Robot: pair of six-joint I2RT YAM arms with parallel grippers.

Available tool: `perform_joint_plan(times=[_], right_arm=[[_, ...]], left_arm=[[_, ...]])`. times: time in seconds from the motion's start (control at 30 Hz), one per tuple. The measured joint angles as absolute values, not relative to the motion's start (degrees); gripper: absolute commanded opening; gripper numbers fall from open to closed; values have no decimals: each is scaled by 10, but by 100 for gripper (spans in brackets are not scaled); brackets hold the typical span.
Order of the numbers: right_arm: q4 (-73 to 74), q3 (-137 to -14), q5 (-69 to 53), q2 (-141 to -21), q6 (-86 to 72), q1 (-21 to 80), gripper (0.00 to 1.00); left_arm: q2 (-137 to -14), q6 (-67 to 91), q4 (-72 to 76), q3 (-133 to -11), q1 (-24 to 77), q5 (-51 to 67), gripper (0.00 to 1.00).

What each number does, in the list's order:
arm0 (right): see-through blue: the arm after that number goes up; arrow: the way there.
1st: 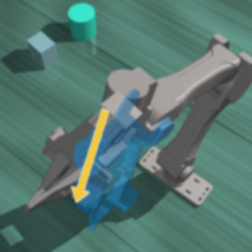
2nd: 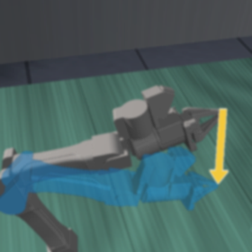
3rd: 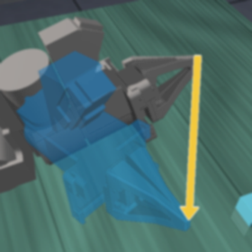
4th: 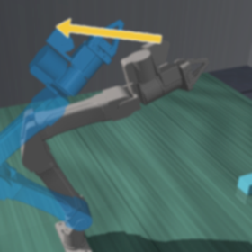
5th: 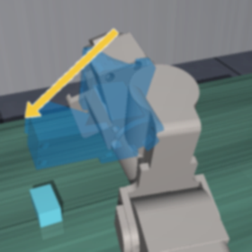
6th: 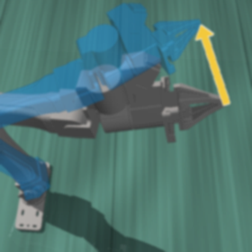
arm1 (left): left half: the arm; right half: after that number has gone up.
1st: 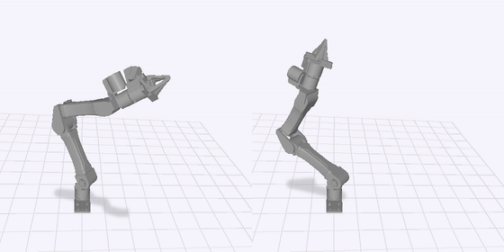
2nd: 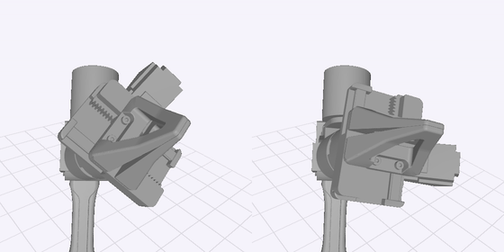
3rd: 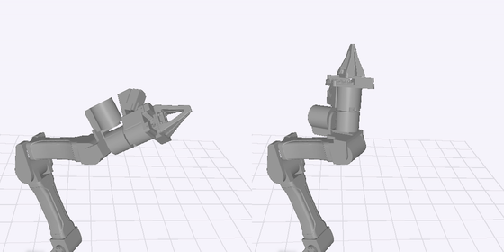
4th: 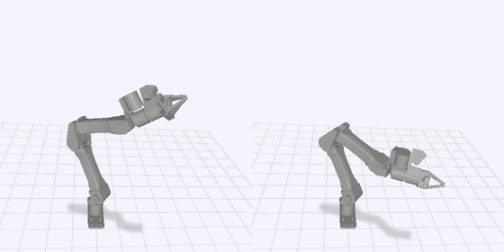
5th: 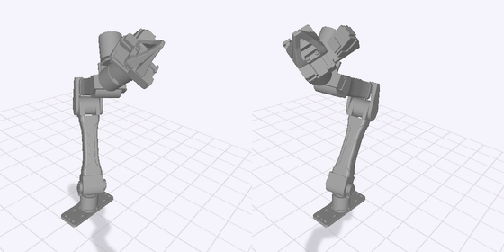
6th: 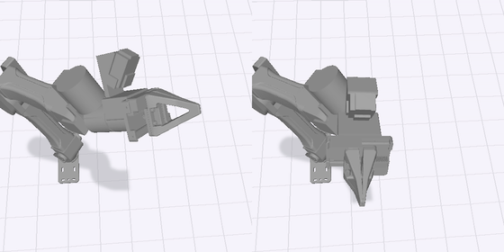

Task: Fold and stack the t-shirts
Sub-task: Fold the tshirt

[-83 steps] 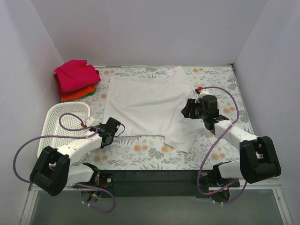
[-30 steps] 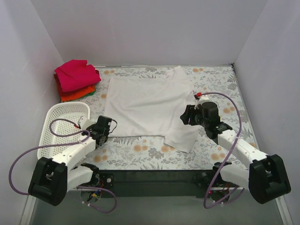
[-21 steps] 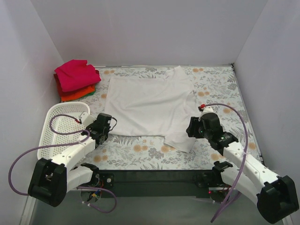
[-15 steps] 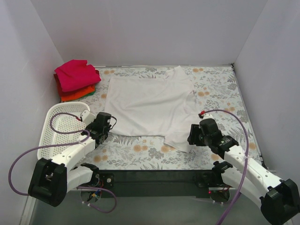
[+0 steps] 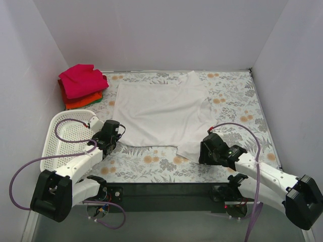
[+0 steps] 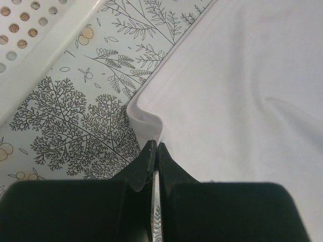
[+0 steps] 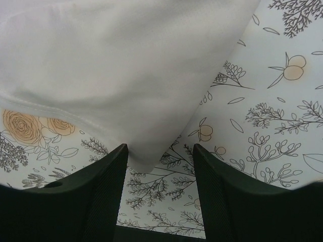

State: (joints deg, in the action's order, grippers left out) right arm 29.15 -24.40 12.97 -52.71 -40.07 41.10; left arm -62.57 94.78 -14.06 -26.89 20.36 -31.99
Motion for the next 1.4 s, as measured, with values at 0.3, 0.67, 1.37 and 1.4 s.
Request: perform_joint_plan(times=[0.3,0.67,1.37,1.4], right_arm=[[295,-244,146,-535,-443,443,46],[290,-235,154,-535,-468,447,2],[502,-324,196,-474,-505,519,1],[512,-329,201,-474,-512,529,1]], left_arm=[[-626,941,-135,-268,204,-316,0],[-626,938,-133,-266,203,-314,0],[-557,932,-135,-248,204,-301,0],[-552,932,-135,-246,204,-299,0]])
